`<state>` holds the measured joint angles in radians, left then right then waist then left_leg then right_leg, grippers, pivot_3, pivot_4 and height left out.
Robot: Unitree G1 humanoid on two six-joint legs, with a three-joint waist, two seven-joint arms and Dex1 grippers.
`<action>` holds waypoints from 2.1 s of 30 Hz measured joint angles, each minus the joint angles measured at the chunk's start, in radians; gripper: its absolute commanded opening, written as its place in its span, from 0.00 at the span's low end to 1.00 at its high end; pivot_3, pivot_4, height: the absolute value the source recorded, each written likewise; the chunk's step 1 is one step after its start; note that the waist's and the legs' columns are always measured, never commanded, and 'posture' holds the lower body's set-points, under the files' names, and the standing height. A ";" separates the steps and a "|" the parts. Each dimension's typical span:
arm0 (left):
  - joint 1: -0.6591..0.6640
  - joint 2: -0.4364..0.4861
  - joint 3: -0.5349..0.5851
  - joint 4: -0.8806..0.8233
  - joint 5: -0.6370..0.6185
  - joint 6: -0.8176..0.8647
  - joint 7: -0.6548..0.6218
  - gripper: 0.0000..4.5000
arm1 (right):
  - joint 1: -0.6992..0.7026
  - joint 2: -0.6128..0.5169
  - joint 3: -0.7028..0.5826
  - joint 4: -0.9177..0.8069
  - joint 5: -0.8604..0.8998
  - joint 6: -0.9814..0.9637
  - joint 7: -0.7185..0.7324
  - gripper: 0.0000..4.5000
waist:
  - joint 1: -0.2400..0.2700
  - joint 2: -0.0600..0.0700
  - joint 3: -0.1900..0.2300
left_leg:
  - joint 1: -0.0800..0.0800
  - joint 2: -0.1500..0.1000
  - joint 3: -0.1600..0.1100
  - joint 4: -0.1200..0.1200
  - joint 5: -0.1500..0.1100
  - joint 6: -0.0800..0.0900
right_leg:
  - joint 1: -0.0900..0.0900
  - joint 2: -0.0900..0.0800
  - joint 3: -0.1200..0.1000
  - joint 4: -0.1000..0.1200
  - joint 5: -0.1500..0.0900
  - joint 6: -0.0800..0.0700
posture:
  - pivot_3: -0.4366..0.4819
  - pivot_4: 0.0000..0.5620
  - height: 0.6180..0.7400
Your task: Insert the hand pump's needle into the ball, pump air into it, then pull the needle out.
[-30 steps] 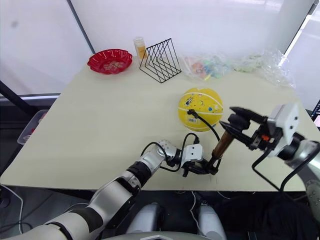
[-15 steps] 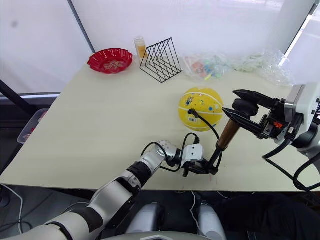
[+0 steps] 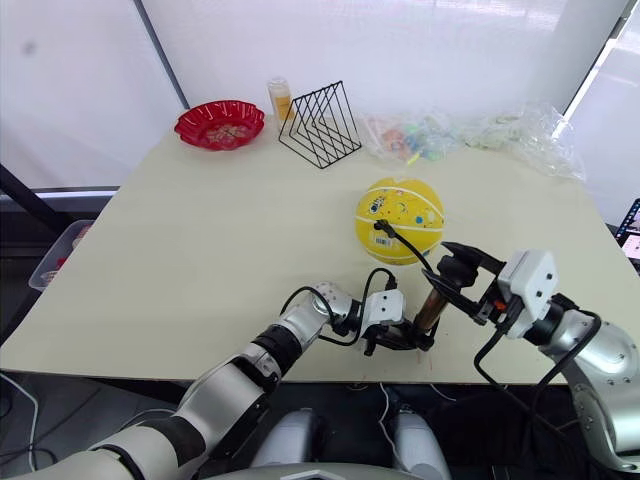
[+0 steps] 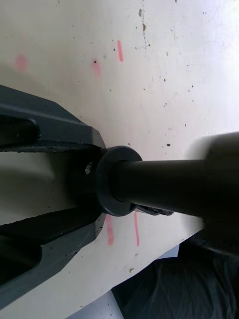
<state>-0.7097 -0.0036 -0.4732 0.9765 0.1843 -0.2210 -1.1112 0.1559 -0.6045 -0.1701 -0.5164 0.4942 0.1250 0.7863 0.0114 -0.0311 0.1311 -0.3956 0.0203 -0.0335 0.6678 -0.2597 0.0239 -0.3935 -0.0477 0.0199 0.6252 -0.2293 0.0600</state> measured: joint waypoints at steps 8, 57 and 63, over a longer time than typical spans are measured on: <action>0.001 0.000 -0.001 0.000 0.000 0.000 0.001 0.24 | 0.033 0.031 0.056 0.067 -0.081 -0.075 0.002 0.43 | 0.001 -0.001 -0.002 | 0.000 0.000 0.000 0.000 0.000 0.000 | 0.000 0.000 0.000 0.000 0.000 0.000 | 0.48 0.27 1.00; -0.009 0.001 0.000 0.020 0.000 -0.003 0.000 0.24 | 0.009 0.060 0.081 0.135 -0.082 -0.133 -0.006 0.43 | -0.003 -0.004 -0.003 | 0.002 0.001 0.000 0.000 0.000 0.000 | 0.001 0.000 0.000 0.000 0.000 0.000 | 0.48 0.27 1.00; -0.009 0.001 0.000 0.020 0.000 -0.003 0.001 0.24 | 0.003 0.057 0.083 0.138 -0.077 -0.146 -0.001 0.43 | -0.003 -0.003 -0.003 | 0.002 0.001 0.000 0.000 0.000 0.000 | 0.001 0.000 0.000 0.000 0.000 0.000 | 0.48 0.27 1.00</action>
<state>-0.7192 -0.0027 -0.4736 0.9965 0.1844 -0.2238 -1.1107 0.1591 -0.5472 -0.0875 -0.3781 0.4177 -0.0214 0.7856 0.0085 -0.0343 0.1280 -0.3937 0.0210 -0.0337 0.6679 -0.2597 0.0238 -0.3920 -0.0477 0.0200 0.6253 -0.2292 0.0599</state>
